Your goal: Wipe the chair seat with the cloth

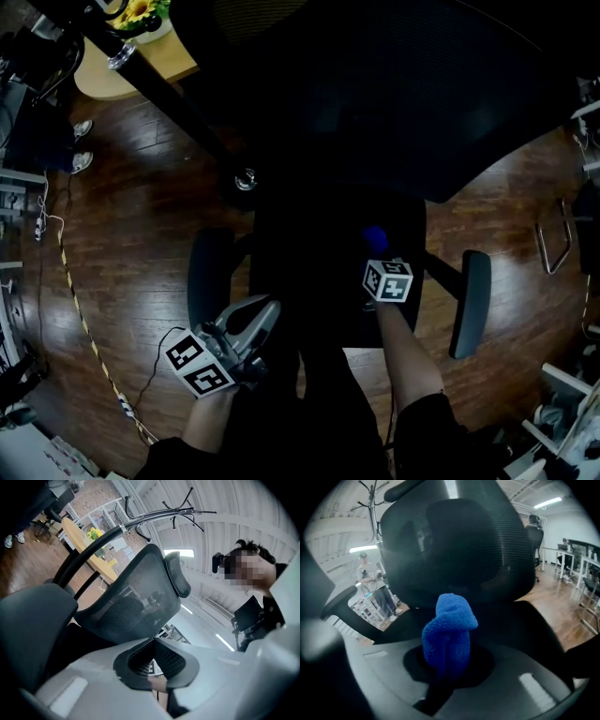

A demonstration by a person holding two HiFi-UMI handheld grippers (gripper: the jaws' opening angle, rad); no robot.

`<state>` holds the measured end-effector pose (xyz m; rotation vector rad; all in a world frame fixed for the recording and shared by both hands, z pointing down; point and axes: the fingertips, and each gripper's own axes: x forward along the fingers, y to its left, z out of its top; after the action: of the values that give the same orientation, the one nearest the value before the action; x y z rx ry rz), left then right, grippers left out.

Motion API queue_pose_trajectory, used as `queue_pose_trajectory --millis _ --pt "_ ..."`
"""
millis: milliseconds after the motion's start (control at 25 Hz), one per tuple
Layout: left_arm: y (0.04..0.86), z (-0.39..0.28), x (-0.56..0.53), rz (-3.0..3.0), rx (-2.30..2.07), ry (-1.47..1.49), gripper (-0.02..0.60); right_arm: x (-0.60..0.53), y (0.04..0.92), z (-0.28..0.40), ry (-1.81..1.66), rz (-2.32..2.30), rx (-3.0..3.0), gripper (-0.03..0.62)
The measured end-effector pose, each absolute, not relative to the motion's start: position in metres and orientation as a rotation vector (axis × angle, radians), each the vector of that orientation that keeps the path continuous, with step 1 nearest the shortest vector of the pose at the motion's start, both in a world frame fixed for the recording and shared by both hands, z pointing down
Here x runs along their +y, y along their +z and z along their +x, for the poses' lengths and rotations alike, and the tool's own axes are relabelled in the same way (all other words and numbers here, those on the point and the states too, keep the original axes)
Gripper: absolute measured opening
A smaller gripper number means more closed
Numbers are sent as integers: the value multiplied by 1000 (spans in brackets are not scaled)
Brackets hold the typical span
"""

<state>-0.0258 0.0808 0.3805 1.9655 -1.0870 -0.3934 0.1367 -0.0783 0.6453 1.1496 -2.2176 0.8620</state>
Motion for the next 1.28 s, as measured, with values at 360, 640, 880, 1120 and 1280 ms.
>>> queue_pose_trajectory --millis 360,640,880,1120,1280 --pt "379 -82 114 1894 -1237 -448 -9 19 647 -83 940 644 -2352 35" --pt "382 -106 134 1873 -1275 -468 -9 52 666 -112 927 550 -2346 35" --pt "383 -90 126 1920 -1198 -447 -9 30 683 -51 879 717 -2275 35" --pt "380 -54 98 1986 -1059 -383 -9 -17 689 77 885 984 -2136 35" --pt "379 -23 83 2034 -967 -346 -9 -43 688 180 877 1167 -2017 35"
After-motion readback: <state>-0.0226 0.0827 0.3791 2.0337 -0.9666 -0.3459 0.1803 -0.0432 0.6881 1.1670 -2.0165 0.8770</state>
